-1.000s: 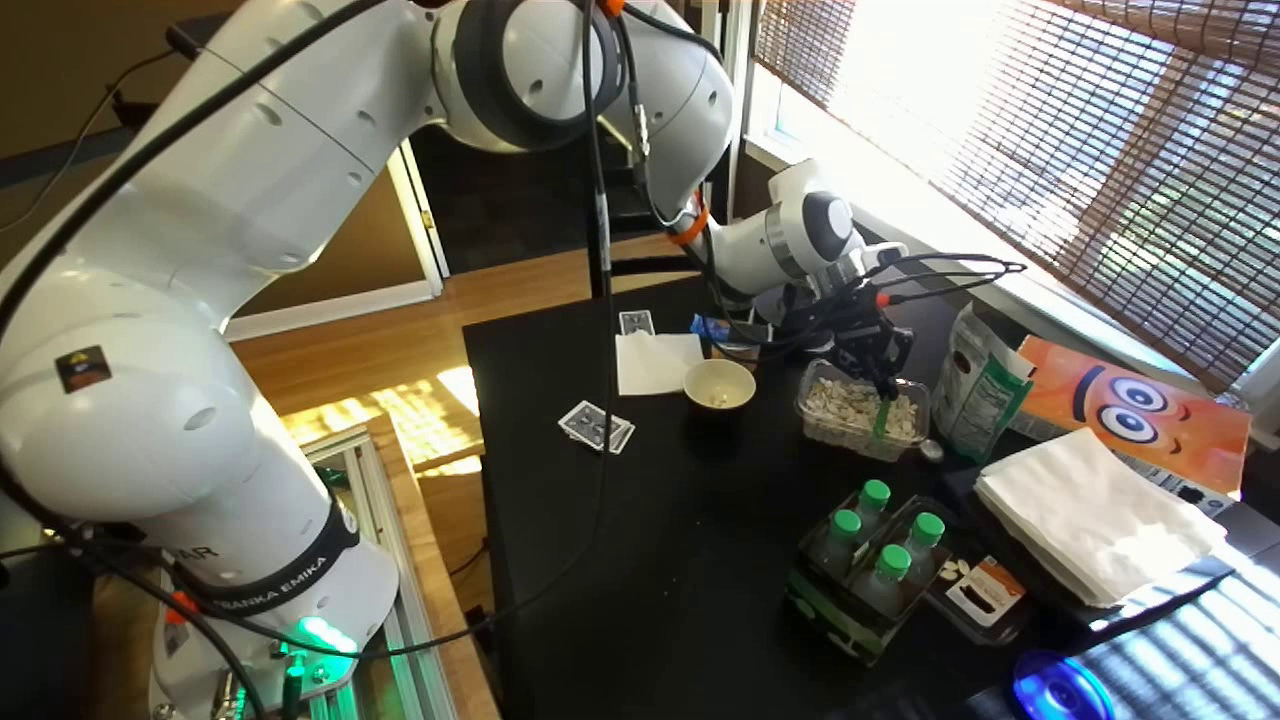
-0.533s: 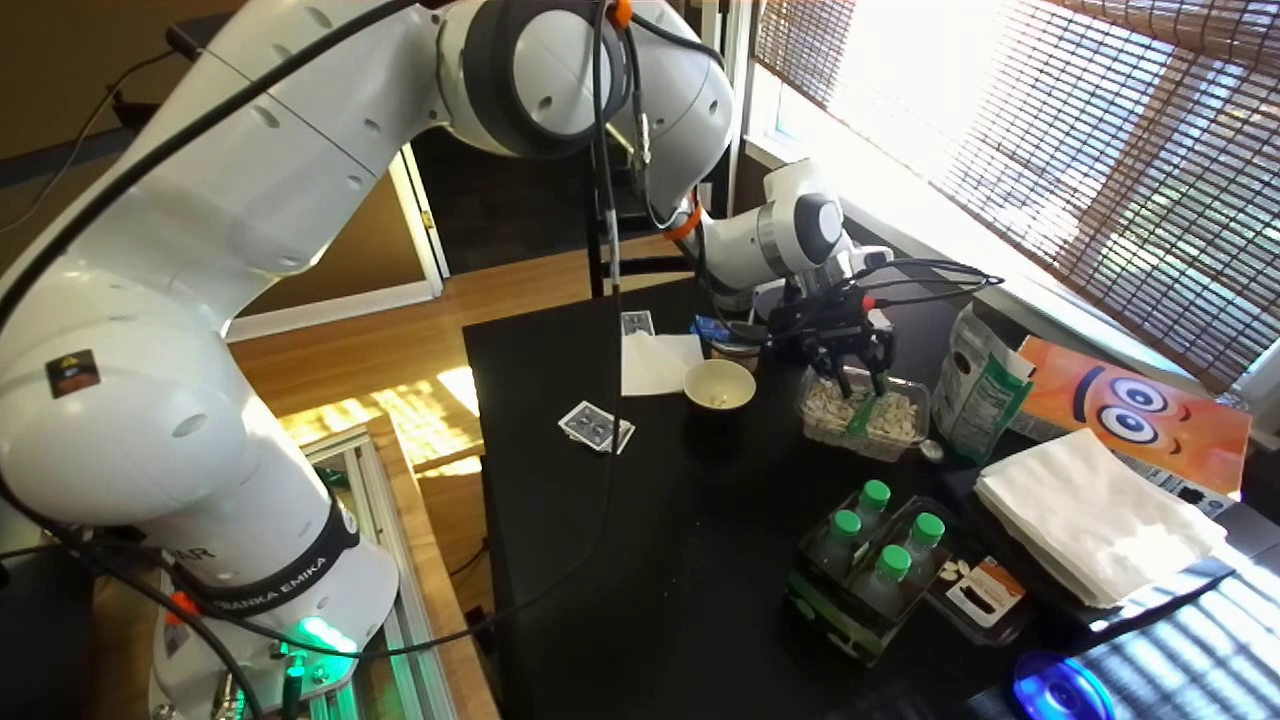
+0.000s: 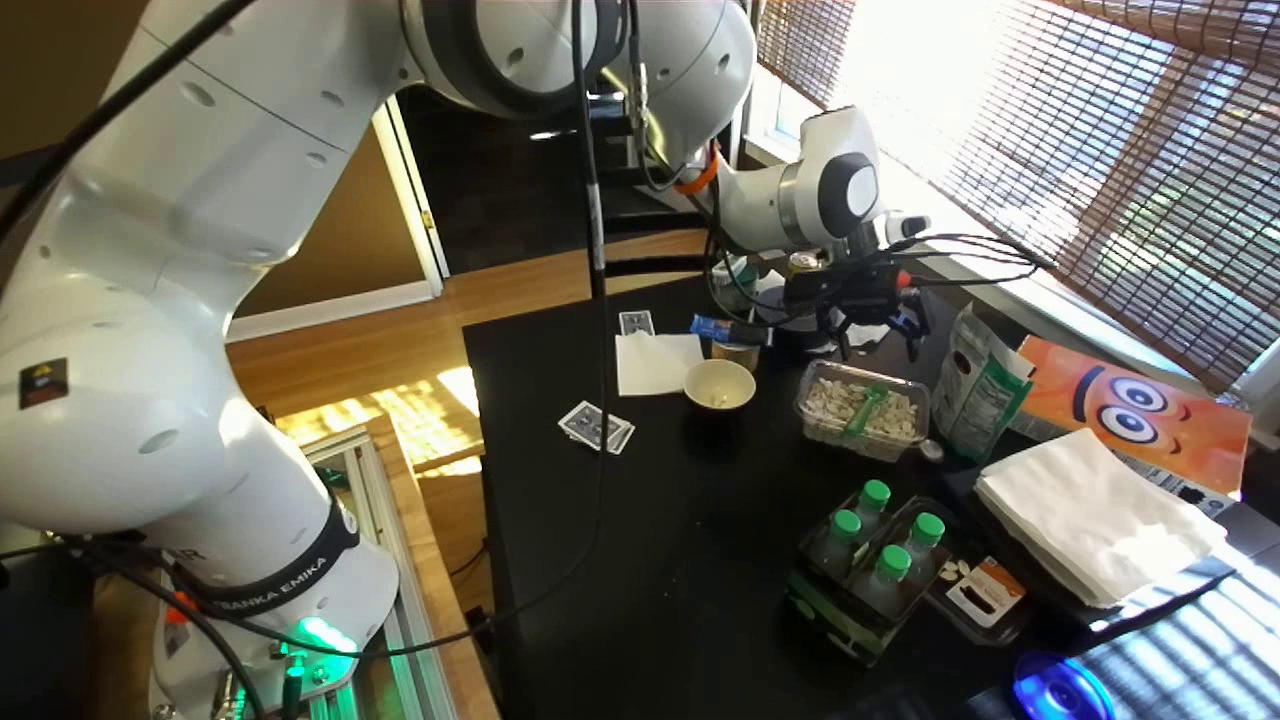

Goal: Pick up the green spoon and place it in the clear lunch box with grains in it

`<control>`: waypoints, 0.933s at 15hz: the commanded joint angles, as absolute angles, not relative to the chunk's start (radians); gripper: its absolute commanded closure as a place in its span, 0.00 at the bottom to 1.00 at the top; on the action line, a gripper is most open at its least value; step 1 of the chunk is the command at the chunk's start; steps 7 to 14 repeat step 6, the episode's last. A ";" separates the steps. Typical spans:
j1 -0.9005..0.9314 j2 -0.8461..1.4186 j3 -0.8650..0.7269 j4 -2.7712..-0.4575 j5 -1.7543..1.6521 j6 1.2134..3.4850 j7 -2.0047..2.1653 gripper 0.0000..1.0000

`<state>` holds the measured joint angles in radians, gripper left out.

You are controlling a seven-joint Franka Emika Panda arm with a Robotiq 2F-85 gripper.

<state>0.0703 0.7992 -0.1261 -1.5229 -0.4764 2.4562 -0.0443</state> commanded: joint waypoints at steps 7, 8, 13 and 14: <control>-0.140 0.617 0.031 -1.725 -0.277 2.527 -0.448 0.00; -0.140 0.617 0.031 -1.725 -0.277 2.527 -0.448 0.00; -0.140 0.617 0.031 -1.725 -0.277 2.527 -0.448 0.00; -0.140 0.617 0.031 -1.725 -0.277 2.527 -0.448 0.00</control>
